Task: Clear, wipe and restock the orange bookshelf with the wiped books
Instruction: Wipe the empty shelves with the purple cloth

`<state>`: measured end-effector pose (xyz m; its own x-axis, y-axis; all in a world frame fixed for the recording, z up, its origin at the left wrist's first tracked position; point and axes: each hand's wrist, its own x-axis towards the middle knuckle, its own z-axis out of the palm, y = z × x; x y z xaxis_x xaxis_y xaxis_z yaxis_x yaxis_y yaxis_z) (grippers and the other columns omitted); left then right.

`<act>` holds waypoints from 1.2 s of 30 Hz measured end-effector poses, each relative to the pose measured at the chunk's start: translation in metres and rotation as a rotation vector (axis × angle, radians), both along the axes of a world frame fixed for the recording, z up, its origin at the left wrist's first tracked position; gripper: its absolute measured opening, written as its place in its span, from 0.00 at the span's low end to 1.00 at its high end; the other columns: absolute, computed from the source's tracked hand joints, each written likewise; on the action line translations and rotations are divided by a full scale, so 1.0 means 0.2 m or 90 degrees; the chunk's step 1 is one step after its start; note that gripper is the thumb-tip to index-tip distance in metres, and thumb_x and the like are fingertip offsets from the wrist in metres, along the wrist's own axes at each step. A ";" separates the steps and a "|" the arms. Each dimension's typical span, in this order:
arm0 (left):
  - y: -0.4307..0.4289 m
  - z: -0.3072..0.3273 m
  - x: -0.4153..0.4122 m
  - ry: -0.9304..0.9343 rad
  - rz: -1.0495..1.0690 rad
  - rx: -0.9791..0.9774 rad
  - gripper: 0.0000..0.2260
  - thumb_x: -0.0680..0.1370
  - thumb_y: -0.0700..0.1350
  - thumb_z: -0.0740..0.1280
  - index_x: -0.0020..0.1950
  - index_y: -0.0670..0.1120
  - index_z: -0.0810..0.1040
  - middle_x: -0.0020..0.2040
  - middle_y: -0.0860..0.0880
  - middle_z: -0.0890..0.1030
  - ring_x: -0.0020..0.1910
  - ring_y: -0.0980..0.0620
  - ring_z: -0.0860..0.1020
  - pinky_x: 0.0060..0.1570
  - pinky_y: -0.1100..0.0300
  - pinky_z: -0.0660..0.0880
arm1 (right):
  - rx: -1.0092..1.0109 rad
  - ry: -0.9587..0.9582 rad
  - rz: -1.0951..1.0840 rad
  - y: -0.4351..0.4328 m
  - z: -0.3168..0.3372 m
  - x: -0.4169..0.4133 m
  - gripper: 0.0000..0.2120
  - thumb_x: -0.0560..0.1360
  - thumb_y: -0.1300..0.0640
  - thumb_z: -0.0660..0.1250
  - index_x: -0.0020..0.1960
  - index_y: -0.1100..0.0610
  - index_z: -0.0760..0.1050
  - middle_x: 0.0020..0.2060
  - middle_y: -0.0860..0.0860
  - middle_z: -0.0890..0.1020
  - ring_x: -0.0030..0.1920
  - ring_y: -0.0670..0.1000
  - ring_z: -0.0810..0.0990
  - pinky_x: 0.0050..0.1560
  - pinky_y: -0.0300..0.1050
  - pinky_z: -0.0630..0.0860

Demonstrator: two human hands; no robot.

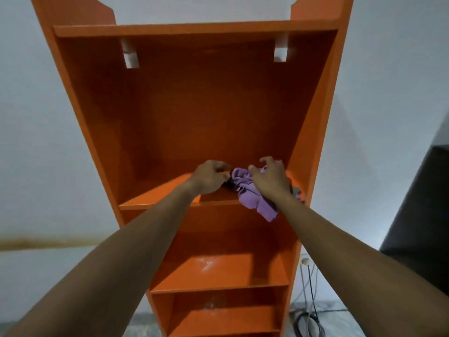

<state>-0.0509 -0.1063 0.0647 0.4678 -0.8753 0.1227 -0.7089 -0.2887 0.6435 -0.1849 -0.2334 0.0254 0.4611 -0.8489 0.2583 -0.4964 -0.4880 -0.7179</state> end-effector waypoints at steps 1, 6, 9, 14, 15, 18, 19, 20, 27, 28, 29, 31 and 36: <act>0.03 -0.03 0.02 -0.039 0.030 -0.017 0.16 0.82 0.43 0.66 0.69 0.45 0.78 0.67 0.46 0.80 0.64 0.47 0.78 0.59 0.60 0.72 | 0.012 0.059 0.003 -0.02 -0.06 0.02 0.27 0.82 0.38 0.57 0.74 0.53 0.66 0.75 0.60 0.65 0.69 0.63 0.72 0.66 0.58 0.71; 0.13 -0.15 0.17 -0.152 0.224 -0.029 0.18 0.83 0.53 0.64 0.70 0.48 0.76 0.67 0.45 0.80 0.64 0.42 0.78 0.63 0.50 0.74 | 0.040 0.253 -0.039 -0.05 -0.08 0.14 0.45 0.77 0.24 0.43 0.83 0.52 0.51 0.83 0.58 0.49 0.82 0.63 0.46 0.79 0.64 0.44; 0.18 -0.19 0.27 -0.179 0.279 0.005 0.17 0.84 0.54 0.60 0.69 0.48 0.76 0.62 0.45 0.81 0.59 0.43 0.80 0.60 0.49 0.76 | -0.001 0.332 -0.028 -0.14 -0.08 0.16 0.44 0.77 0.24 0.46 0.83 0.50 0.51 0.83 0.58 0.49 0.81 0.63 0.46 0.78 0.66 0.45; 0.20 -0.29 0.38 -0.161 0.326 -0.062 0.16 0.84 0.56 0.58 0.62 0.48 0.77 0.50 0.48 0.83 0.47 0.47 0.82 0.52 0.47 0.81 | -0.075 0.397 -0.005 -0.36 -0.09 0.21 0.31 0.82 0.34 0.47 0.72 0.53 0.71 0.72 0.61 0.70 0.72 0.62 0.67 0.70 0.62 0.61; 0.19 -0.31 0.38 -0.172 0.342 -0.080 0.15 0.84 0.56 0.58 0.59 0.48 0.78 0.47 0.49 0.83 0.44 0.48 0.82 0.49 0.49 0.81 | -0.087 0.395 0.001 -0.39 -0.08 0.22 0.28 0.82 0.36 0.47 0.59 0.54 0.77 0.59 0.61 0.77 0.61 0.61 0.75 0.60 0.59 0.67; 0.17 -0.34 0.41 -0.201 0.378 -0.113 0.17 0.84 0.57 0.57 0.53 0.48 0.81 0.40 0.50 0.82 0.38 0.48 0.82 0.44 0.50 0.81 | -0.036 0.349 0.062 -0.41 -0.04 0.32 0.26 0.84 0.40 0.47 0.41 0.55 0.72 0.38 0.56 0.76 0.40 0.58 0.74 0.41 0.50 0.66; 0.16 -0.35 0.42 -0.198 0.387 -0.115 0.18 0.83 0.58 0.56 0.52 0.49 0.81 0.38 0.50 0.82 0.38 0.48 0.82 0.45 0.49 0.82 | -0.020 0.344 0.088 -0.39 -0.03 0.36 0.26 0.85 0.40 0.47 0.44 0.57 0.73 0.40 0.57 0.77 0.41 0.58 0.75 0.43 0.50 0.68; 0.15 -0.36 0.43 -0.194 0.393 -0.113 0.19 0.83 0.58 0.56 0.51 0.49 0.82 0.37 0.50 0.82 0.37 0.48 0.82 0.45 0.49 0.82 | -0.015 0.338 0.113 -0.38 -0.02 0.39 0.26 0.85 0.40 0.47 0.48 0.57 0.74 0.43 0.58 0.76 0.43 0.59 0.75 0.45 0.51 0.68; 0.15 -0.38 0.44 -0.174 0.396 -0.144 0.21 0.84 0.56 0.54 0.52 0.47 0.83 0.38 0.48 0.82 0.38 0.45 0.82 0.44 0.47 0.81 | -0.003 0.238 0.321 -0.21 -0.03 0.62 0.16 0.84 0.48 0.53 0.40 0.52 0.63 0.35 0.53 0.67 0.38 0.53 0.63 0.43 0.51 0.59; 0.15 -0.37 0.44 -0.173 0.398 -0.152 0.21 0.85 0.56 0.53 0.52 0.47 0.83 0.38 0.47 0.82 0.38 0.44 0.82 0.44 0.47 0.81 | 0.000 0.231 0.354 -0.19 -0.04 0.65 0.14 0.84 0.50 0.53 0.41 0.52 0.65 0.36 0.53 0.67 0.39 0.53 0.63 0.43 0.51 0.59; 0.16 -0.37 0.44 -0.174 0.400 -0.157 0.21 0.85 0.56 0.53 0.51 0.47 0.83 0.39 0.46 0.82 0.39 0.43 0.81 0.44 0.47 0.80 | 0.003 0.229 0.387 -0.16 -0.04 0.67 0.14 0.84 0.52 0.53 0.41 0.53 0.68 0.34 0.51 0.66 0.38 0.53 0.62 0.42 0.52 0.59; 0.16 -0.35 0.43 -0.182 0.403 -0.157 0.22 0.85 0.55 0.53 0.49 0.46 0.83 0.41 0.44 0.83 0.41 0.40 0.80 0.42 0.50 0.76 | -0.016 0.232 0.459 -0.08 -0.02 0.67 0.19 0.85 0.54 0.51 0.58 0.52 0.81 0.29 0.44 0.68 0.35 0.53 0.61 0.39 0.51 0.60; 0.17 -0.33 0.40 -0.169 0.384 -0.184 0.20 0.86 0.54 0.53 0.58 0.45 0.81 0.48 0.42 0.84 0.47 0.39 0.81 0.47 0.48 0.77 | -0.082 0.226 0.576 0.07 -0.02 0.63 0.20 0.87 0.59 0.50 0.75 0.54 0.72 0.71 0.51 0.76 0.65 0.47 0.75 0.67 0.45 0.67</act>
<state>0.0297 -0.0721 -0.0003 0.7818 -0.3882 0.4879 -0.6228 -0.5238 0.5812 -0.0587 -0.2198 0.0223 0.9927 -0.1122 0.0452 -0.0733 -0.8550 -0.5135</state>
